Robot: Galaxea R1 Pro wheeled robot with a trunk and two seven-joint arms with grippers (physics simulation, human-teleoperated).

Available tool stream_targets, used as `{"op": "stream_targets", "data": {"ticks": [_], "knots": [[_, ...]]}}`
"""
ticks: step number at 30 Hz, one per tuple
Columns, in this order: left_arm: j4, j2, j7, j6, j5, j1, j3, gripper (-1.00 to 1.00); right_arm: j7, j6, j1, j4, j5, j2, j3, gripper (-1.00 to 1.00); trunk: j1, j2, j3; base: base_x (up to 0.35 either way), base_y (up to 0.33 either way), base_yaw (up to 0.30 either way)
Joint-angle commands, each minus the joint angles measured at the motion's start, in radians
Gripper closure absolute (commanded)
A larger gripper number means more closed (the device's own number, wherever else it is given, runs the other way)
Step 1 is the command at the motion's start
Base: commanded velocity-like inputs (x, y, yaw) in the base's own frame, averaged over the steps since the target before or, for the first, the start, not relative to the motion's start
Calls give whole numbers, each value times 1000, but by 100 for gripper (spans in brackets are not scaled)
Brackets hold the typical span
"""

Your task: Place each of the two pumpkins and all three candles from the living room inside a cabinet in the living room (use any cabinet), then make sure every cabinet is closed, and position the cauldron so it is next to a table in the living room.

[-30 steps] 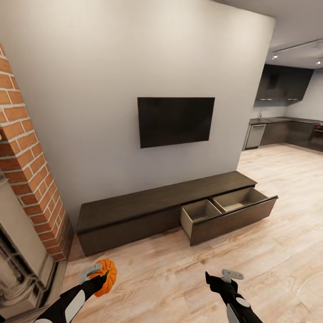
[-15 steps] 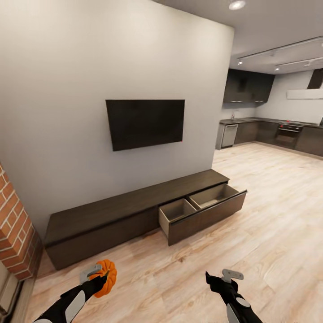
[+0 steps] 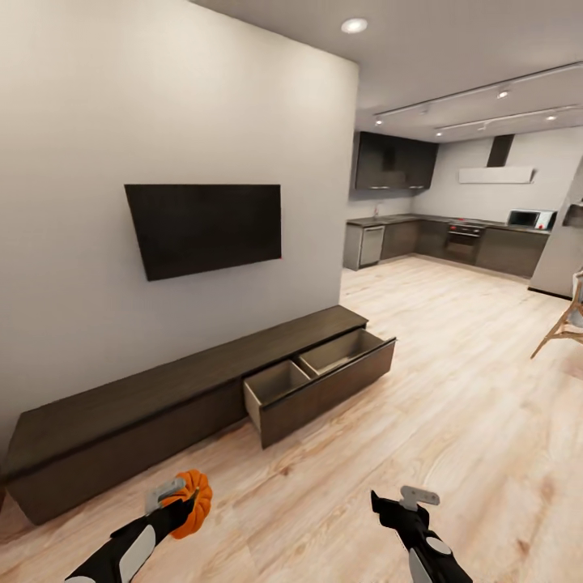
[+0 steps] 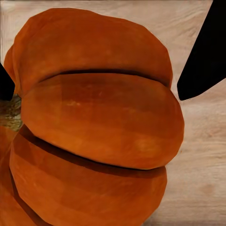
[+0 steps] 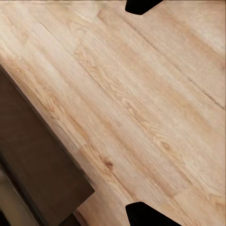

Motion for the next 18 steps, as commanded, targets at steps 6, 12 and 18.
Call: {"op": "stream_targets", "data": {"ticks": [6,12,18], "knots": [[1,1,6,5,7,0,-2,100,7,-3,-1,1,9,1,-8,-100,0,-1,4,105,-279,-254],[1,1,6,5,7,0,-2,100,6,-3,-1,0,9,1,-8,-100,0,-1,8,219,-265,-157],[1,0,6,6,7,0,-2,100,4,-2,-1,-1,9,1,-8,-100,0,-1,8,231,-263,-5]]}}
